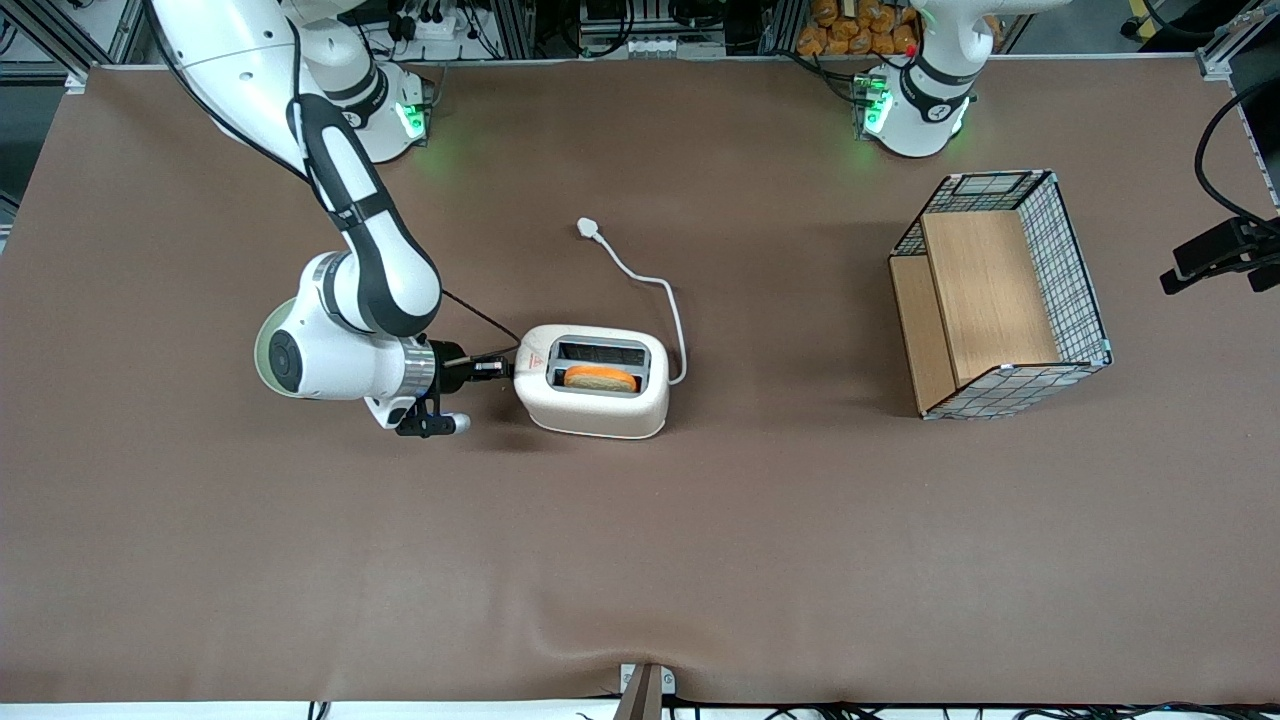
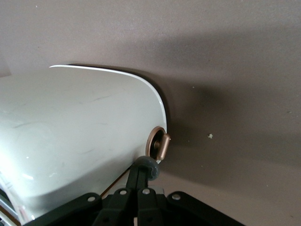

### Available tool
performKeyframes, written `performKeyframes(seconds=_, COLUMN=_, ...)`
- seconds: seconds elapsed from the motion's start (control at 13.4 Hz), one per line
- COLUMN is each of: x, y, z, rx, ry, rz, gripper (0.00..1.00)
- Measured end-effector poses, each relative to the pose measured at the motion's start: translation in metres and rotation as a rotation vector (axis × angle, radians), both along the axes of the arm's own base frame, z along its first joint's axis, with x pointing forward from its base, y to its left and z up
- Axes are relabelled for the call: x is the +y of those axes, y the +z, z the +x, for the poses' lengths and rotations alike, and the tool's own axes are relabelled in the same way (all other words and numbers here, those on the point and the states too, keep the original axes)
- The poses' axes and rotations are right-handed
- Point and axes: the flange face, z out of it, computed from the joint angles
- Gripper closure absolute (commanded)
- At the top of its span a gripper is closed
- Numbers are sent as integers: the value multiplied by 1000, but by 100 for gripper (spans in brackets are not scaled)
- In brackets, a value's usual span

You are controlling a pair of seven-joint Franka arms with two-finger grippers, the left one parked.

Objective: Press toaster button with right arm

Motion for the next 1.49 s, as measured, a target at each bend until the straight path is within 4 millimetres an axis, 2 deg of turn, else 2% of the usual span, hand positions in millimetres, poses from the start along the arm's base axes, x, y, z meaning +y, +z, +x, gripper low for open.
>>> performKeyframes(seconds=0.3, x=0, y=7, z=5, rx=-14, ry=-4, rz=3, gripper=100)
performKeyframes(seconds=0.45, x=-10, y=21, z=16, rx=-41, ry=-15, rz=2, gripper=100)
performKeyframes(seconds=0.52, x=-17, y=31, z=21, rx=-50, ry=-17, rz=2, gripper=82)
performKeyframes(seconds=0.6, x=-25, y=42, z=26, rx=-57, ry=-10, rz=-4, gripper=46)
performKeyframes(seconds=0.67, x=-34, y=52, z=30, rx=-69, ry=1, rz=-19, gripper=0)
performKeyframes(seconds=0.97, x=-63, y=90, z=41, rx=-145, ry=40, rz=-101, gripper=0)
performKeyframes(seconds=1.12, x=-85, y=114, z=43, rx=-183, ry=60, rz=-160, gripper=0)
performKeyframes(seconds=1.49, x=-180, y=186, z=37, rx=-229, ry=79, rz=-346, gripper=0)
